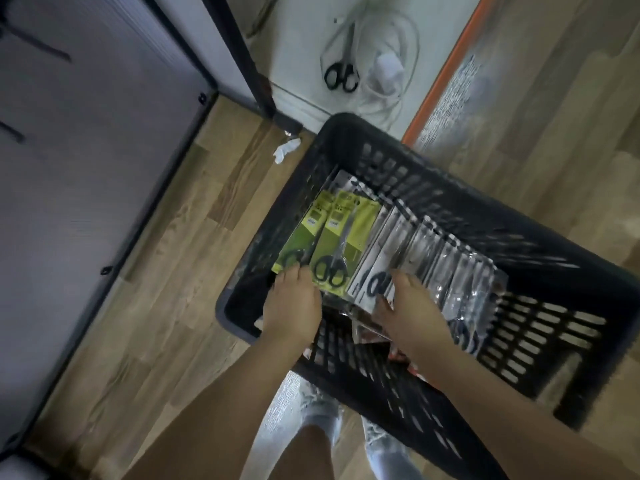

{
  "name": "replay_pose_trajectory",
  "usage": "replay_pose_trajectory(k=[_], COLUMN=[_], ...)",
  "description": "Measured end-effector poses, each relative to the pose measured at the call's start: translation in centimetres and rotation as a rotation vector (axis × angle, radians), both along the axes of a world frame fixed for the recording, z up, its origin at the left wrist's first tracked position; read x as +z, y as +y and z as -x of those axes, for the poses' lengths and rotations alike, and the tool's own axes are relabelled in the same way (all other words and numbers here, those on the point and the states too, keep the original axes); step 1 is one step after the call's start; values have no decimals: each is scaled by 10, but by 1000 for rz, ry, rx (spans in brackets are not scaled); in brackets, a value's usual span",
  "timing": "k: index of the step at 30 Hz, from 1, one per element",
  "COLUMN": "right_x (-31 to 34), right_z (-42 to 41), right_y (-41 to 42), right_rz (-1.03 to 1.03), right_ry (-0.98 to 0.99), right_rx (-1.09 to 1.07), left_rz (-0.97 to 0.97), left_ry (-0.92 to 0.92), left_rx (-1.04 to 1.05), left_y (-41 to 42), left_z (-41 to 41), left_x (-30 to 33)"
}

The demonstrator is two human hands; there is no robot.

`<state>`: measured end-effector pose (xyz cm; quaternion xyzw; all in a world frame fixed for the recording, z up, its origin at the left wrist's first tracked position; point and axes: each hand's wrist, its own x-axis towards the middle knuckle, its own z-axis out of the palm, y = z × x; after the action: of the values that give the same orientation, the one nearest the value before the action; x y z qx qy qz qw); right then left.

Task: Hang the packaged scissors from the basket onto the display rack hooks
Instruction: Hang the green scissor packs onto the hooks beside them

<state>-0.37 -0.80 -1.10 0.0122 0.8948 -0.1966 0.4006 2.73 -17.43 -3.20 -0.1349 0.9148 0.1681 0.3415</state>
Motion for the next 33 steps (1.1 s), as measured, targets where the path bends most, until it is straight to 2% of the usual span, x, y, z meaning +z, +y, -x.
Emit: replay_pose_trajectory(k=[8,14,17,20,24,29,33], right_x=[-107,-130,-137,-139,-137,-131,-133], right_z=[12,29,39,47,55,58,57], right_y=[-26,-46,-59,-70,-74,-54,-32], right_rz=[69,-69,-211,-259,-184,79,113], right_ry=[97,246,219,166,66,50,7], right_rx=[-49,-114,-97,-166,-315,-650,-748], left_rz=[120,164,159,149,132,116,136], left_ry=[70,145,164,181,175,144,110], left_rx=[85,159,164,147,136,127,158], left_y=[5,9,8,5,3,1,8], left_z=[28,41,39,38,37,40,45], left_x=[-103,-125,-128,-129,-129,-124,-122])
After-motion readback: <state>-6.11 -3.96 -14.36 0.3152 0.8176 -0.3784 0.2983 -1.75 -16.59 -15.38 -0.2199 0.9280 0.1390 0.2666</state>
